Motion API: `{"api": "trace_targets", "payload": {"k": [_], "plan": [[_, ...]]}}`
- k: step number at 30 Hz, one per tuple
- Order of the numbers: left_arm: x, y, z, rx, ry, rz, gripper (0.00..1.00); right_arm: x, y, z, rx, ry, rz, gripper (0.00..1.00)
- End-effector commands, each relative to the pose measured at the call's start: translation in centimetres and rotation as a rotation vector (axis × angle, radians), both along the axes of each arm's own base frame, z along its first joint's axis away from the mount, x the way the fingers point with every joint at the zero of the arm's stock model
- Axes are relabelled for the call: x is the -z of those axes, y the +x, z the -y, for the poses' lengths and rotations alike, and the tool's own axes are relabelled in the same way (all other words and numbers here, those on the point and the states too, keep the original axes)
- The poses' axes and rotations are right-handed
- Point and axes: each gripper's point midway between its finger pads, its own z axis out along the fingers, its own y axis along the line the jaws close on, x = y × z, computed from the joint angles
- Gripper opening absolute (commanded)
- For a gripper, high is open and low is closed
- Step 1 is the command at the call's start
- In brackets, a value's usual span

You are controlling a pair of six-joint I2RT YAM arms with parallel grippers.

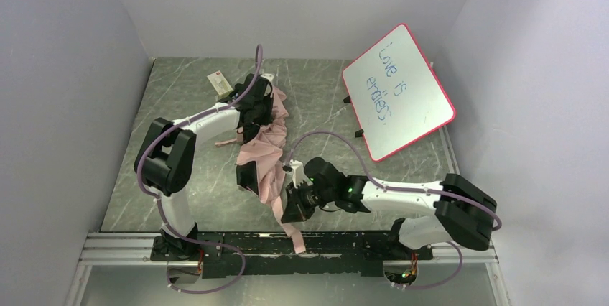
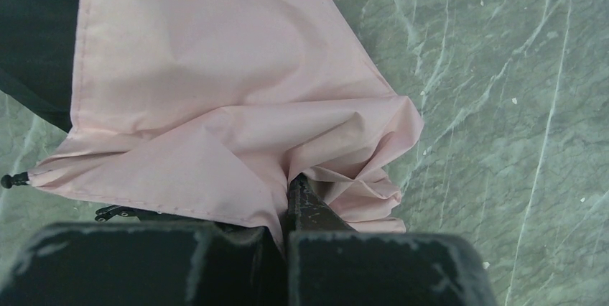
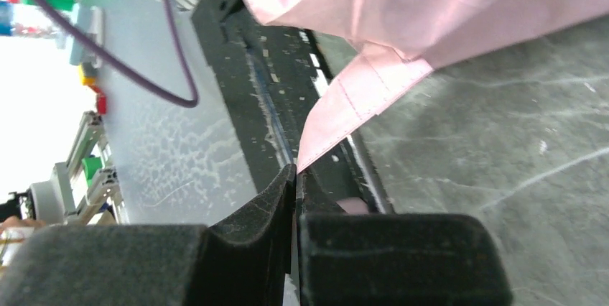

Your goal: Put away the umbrella

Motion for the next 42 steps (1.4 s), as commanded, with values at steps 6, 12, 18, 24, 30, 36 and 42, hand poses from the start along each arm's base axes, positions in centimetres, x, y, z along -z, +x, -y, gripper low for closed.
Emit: {"api": "trace_targets", "payload": {"k": [6, 12, 18, 24, 30, 36, 42], "plan": [[0.2, 0.4, 0.8, 0.0, -0.018, 0.021, 0.05, -6.8, -2.1, -1.8, -0.099, 0.144, 0.104, 0.08], [0.3, 0.3, 0.8, 0.002, -0.016, 0.018, 0.05, -6.6, -3.8, -2.5, -0.092, 0.168, 0.06, 0.08], [0.6, 0.1, 0.9, 0.003, -0.011, 0.015, 0.05, 1.6, -2.6, 0.1, 0.046, -0.089, 0.026, 0.12], [0.3, 0.2, 0.7, -0.003, -0.001, 0.022, 0.05, 3.5, 1.2, 1.3, 0.188, -0.217, 0.176, 0.46], [0.2, 0.1, 0.9, 0.005, -0.01, 0.029, 0.05, -1.4, 6.9, 1.9, 0.368, -0.221, 0.422, 0.67], [0.3, -0.4, 1.8, 0.014, -0.058, 0.049, 0.05, -3.0, 11.6, 5.5, 0.583, -0.217, 0.44, 0.74], [0.5, -0.8, 5.6, 0.096, -0.126, 0.114, 0.05, -2.9, 14.8, 7.8, 0.693, -0.17, 0.378, 0.74]]}}
